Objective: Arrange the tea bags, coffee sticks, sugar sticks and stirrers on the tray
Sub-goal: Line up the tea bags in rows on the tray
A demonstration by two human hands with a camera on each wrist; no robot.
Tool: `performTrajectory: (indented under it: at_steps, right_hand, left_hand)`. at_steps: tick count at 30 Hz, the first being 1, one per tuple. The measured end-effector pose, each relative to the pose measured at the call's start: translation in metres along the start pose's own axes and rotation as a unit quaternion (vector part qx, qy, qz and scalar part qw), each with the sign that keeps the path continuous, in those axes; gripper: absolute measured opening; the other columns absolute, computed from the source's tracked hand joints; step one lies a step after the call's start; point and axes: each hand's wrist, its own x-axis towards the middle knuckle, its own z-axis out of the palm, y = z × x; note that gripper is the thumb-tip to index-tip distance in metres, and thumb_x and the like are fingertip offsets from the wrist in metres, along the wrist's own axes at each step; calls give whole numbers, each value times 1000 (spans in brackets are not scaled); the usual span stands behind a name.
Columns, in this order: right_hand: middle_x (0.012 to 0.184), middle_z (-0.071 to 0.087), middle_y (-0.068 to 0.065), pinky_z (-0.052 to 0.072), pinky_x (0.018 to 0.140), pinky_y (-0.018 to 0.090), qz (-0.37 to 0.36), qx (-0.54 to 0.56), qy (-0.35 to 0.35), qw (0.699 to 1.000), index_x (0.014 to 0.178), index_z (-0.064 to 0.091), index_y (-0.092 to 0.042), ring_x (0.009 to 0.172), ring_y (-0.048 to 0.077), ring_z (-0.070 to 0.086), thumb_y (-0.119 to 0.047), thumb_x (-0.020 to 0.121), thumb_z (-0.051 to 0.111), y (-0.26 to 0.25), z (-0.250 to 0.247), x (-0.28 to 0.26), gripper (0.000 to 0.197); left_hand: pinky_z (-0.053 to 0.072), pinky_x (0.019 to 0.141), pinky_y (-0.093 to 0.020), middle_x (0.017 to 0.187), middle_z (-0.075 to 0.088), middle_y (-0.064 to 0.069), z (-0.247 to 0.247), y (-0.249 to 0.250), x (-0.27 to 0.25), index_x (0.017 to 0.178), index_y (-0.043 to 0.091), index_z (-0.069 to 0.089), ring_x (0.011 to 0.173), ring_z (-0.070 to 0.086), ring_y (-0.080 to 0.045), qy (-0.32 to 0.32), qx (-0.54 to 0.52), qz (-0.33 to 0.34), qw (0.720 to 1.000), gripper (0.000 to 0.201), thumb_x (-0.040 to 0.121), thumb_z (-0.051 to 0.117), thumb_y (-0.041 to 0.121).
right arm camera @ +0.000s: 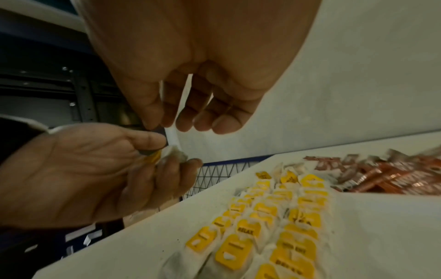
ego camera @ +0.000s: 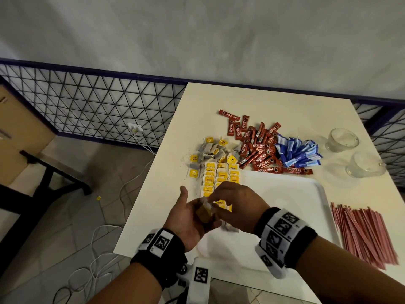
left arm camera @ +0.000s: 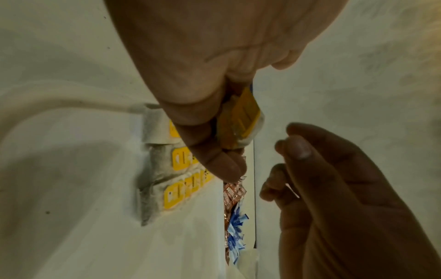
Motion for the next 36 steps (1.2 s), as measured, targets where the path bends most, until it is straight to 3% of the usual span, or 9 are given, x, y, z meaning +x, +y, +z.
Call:
performTrajectory:
  at_steps: [6, 9, 11, 15, 19, 22, 25, 31, 36]
  right_hand:
    - [99, 60, -11, 51, 79, 30, 46, -65, -41, 996, 107, 65, -36, 93, 10, 55, -56, 78, 62, -7, 0, 3, 36]
    - [97, 61, -12, 50, 79, 29, 72, -68, -22, 995, 104, 63, -37, 89, 9, 56, -51, 82, 58, -7, -3, 5, 27]
    - [94, 63, -11, 51, 77, 30, 79, -69, -13, 994, 101, 63, -36, 85, 9, 58, -47, 85, 54, -7, -5, 4, 21]
    - [91, 67, -9, 44, 67, 17, 96, -46, 2, 994, 101, 65, -32, 73, 6, 54, -37, 90, 52, -7, -11, 4, 18]
    - [90, 62, -9, 29, 64, 4, 81, 2, 64, 995, 98, 71, -26, 69, -8, 46, -27, 89, 60, -7, -15, 4, 14]
    - [81, 55, -13, 32, 66, 4, 73, 23, 103, 992, 97, 73, -26, 69, -9, 48, -26, 89, 62, -9, -19, 4, 13]
    - [84, 67, -8, 47, 71, 19, 71, 43, 103, 991, 100, 73, -28, 73, 3, 61, -28, 90, 62, -11, -25, 2, 15]
    - [92, 73, -12, 47, 69, 10, 22, 59, 165, 984, 100, 74, -29, 78, 4, 65, -26, 88, 64, -11, -31, 1, 16]
    - [91, 73, -12, 48, 70, 9, 14, 114, 218, 969, 100, 75, -24, 80, -1, 65, -22, 86, 68, -15, -35, 3, 16]
  left_hand:
    - [58, 63, -33, 101, 69, -17, 17, 3, -6, 130, 1, 49, 80, 71, -30, -14, 16, 2, 1000, 86, 89, 21, 72]
    - [55, 83, -40, 117, 65, -19, 20, 1, -4, 132, 0, 49, 92, 69, -30, -27, 30, 24, 999, 88, 89, 20, 71]
    - [50, 88, -42, 111, 67, -20, 21, 0, -3, 129, -2, 50, 91, 70, -29, -31, 35, 34, 998, 87, 90, 20, 70]
    - [50, 83, -45, 77, 69, -13, 24, -1, 1, 111, 0, 55, 67, 69, -27, -28, 32, 44, 998, 72, 94, 25, 64]
    - [54, 70, -41, 87, 71, -15, 28, -3, 8, 116, 4, 59, 72, 70, -29, 7, 32, 30, 999, 64, 95, 35, 59]
    - [52, 73, -40, 95, 71, -16, 32, -5, 12, 115, 8, 63, 88, 65, -30, 19, 0, 24, 1000, 59, 93, 41, 58]
    - [51, 75, -39, 92, 69, -14, 37, -5, 12, 101, 10, 67, 94, 58, -30, 31, -24, 27, 999, 56, 91, 43, 60]
    - [45, 53, -28, 66, 51, -5, 34, -2, 13, 88, 14, 63, 53, 43, -20, 64, -7, 29, 997, 62, 82, 44, 73]
    - [28, 48, -20, 55, 39, -1, 33, 1, 8, 80, 13, 59, 43, 33, -17, 71, 25, 49, 996, 75, 72, 40, 86]
